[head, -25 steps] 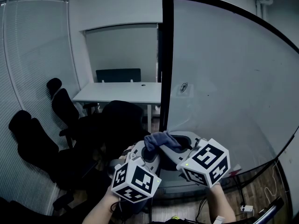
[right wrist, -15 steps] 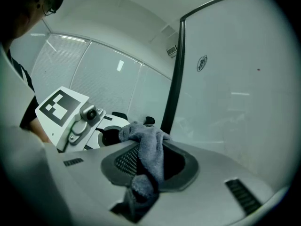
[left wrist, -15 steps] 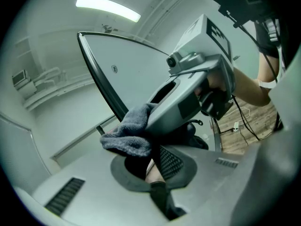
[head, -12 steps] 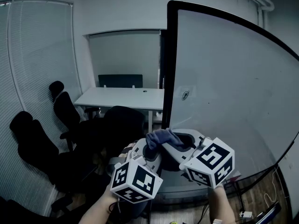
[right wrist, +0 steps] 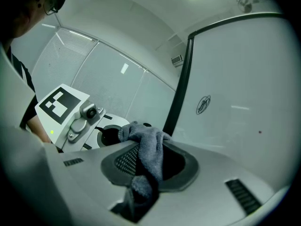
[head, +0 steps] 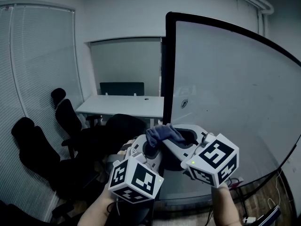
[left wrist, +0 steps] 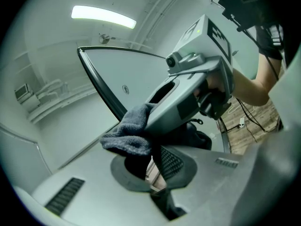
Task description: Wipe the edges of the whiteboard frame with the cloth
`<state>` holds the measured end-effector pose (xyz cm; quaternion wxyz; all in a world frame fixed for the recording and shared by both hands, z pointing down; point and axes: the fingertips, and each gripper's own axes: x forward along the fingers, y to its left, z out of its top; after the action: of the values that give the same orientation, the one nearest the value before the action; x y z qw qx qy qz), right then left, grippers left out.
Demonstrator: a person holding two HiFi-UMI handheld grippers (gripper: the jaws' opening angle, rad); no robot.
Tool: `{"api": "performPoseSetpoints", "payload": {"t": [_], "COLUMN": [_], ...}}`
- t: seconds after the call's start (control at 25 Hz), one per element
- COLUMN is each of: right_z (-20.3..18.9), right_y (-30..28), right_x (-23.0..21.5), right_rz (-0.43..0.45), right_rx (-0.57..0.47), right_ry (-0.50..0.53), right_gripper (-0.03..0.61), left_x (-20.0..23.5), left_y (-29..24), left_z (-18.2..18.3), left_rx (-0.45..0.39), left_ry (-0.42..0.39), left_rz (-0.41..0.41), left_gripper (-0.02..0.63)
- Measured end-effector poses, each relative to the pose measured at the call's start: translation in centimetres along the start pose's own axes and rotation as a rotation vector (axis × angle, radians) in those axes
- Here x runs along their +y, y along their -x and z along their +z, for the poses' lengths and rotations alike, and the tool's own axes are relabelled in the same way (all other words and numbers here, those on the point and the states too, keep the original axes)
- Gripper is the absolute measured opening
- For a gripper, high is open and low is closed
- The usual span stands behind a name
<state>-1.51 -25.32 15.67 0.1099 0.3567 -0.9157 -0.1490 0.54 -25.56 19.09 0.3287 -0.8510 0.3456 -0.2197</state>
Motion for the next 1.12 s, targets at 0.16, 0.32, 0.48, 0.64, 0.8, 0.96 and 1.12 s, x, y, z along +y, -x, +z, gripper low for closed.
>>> {"api": "performPoseSetpoints", "payload": {"t": [0.16, 0.32, 0.48, 0.64, 0.8, 0.96, 1.12], "right_z": [1.0, 2.1, 2.9, 4.0, 5.1, 6.3, 7.2], "right_y": [0.0, 0.1, 0.2, 0.2, 0.2, 0.3, 0.5], "right_x": [-0.5, -0.6, -0.9, -1.3, -1.6, -2.0, -2.3], "right_rz": [-0.003, -0.006, -0.011, -0.025, -0.048, -0.055, -0.071], "right_rx": [-0.011, -0.022, -0.031, -0.039, -0.03, -0.039, -0.046], "right_ry": [0.02, 0.033, 0.05, 0.074, 0.118, 0.133, 0.153], "right_gripper": [0.097, 0.097, 0.097, 0.097, 0.097, 0.095, 0.095], "left_x": [0.8, 1.7, 2.3, 3.3, 4.2, 5.2, 5.8], "left_y": [0.0, 0.4, 0.6, 0.7, 0.8, 1.0, 1.1], "left_z": [0.7, 1.3, 1.8, 2.5, 3.1, 3.9, 4.5], "left_rx": [0.001, -0.002, 0.001, 0.013, 0.019, 0.021, 0.028], "left_ry": [-0.029, -0.043, -0.07, -0.11, -0.139, -0.167, -0.192], "left_rz": [0.01, 0.022, 0.035, 0.055, 0.067, 0.081, 0.088], "left_gripper": [0.015, 0.015, 0.015, 0.016, 0.015, 0.015, 0.015]}}
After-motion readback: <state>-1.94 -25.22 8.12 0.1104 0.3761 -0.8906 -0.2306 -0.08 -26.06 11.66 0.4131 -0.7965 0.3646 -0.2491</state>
